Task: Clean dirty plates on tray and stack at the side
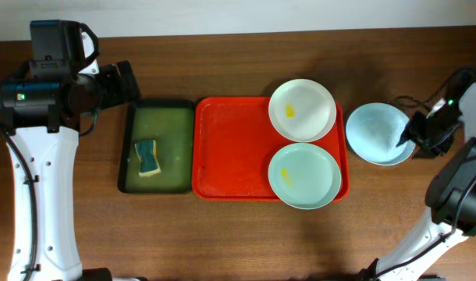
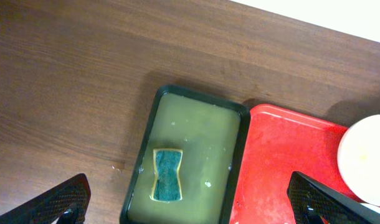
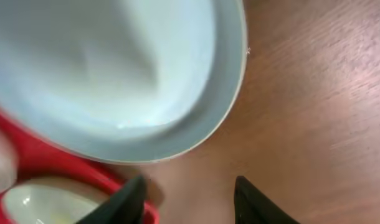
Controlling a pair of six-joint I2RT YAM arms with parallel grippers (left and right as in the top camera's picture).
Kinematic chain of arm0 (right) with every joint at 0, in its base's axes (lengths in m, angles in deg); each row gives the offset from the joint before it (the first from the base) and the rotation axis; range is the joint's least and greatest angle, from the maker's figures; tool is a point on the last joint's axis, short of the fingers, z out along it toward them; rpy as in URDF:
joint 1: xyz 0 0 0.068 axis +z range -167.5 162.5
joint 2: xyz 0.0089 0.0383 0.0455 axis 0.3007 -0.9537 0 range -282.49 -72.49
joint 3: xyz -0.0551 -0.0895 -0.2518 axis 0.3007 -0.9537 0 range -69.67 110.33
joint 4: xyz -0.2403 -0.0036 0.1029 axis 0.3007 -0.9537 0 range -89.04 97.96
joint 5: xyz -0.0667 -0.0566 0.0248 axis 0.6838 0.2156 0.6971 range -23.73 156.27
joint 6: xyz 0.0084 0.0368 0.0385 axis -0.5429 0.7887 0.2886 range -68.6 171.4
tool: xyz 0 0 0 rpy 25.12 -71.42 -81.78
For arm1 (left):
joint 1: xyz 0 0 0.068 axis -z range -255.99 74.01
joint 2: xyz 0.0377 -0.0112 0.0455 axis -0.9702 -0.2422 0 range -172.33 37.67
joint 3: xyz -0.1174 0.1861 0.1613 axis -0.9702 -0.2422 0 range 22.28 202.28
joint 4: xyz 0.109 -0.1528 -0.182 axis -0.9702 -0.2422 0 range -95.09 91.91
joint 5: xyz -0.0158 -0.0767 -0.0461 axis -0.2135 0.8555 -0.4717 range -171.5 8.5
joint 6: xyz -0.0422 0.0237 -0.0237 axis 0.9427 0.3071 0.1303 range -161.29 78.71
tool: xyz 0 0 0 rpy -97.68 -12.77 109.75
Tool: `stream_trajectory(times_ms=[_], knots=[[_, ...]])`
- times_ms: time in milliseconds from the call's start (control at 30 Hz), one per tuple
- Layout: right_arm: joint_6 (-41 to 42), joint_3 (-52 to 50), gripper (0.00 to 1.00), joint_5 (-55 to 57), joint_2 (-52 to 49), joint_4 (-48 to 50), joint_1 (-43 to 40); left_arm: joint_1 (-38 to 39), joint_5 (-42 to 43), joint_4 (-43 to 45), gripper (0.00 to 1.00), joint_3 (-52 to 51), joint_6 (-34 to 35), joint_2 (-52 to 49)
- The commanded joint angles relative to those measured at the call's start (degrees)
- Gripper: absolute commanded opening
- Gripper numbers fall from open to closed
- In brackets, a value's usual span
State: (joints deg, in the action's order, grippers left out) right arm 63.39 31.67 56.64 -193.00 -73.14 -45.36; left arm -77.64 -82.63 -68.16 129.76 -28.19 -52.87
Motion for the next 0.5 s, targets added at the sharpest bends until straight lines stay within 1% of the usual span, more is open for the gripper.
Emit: stream_trajectory(times_ms=[0,33,67,133,200,267,300,367,400,467], knots=[[-5.8,4.0,0.47,-3.9,1.0,-9.2,3.6,-0.3,-0.6,0.1,0.99,0.0,0.3,-0.2],[-8.5,3.3,0.47,-3.6,1.0,-12.3,6.5,-0.3,-0.6,0.1,0.99,0.0,0.3,-0.2],[-8.8,2.8,0.47,-3.1,1.0,-13.7,8.5,-0.3,-0.6,0.1,0.99,0.0,0.3,-0.2],[-8.7,0.1,0.47,0.9,1.0,-14.2,15.9,-0.3,-0.6,0.1,0.99,0.0,0.3,-0.2],[-8.7,-2.0,0.47,2.2,1.0,-13.3,21.1,-0.3,-0.6,0.1,1.00,0.0,0.3,-0.2],[-8.6,-5.0,0.45,4.8,1.0,-11.0,25.9,-0.3,-0.6,0.1,0.99,0.0,0.3,-0.2],[-8.6,-6.2,0.42,4.8,1.0,-9.8,27.4,-0.3,-0.6,0.1,1.00,0.0,0.3,-0.2],[-8.6,-10.0,0.41,5.3,1.0,-5.4,30.9,-0.3,-0.6,0.1,0.99,0.0,0.3,-0.2],[-8.6,-12.4,0.41,8.3,1.0,-3.2,32.5,-0.3,-0.6,0.1,0.99,0.0,0.3,-0.2],[-8.6,-13.5,0.41,12.8,1.0,-0.5,33.1,-0.3,-0.6,0.1,0.99,0.0,0.3,-0.2]])
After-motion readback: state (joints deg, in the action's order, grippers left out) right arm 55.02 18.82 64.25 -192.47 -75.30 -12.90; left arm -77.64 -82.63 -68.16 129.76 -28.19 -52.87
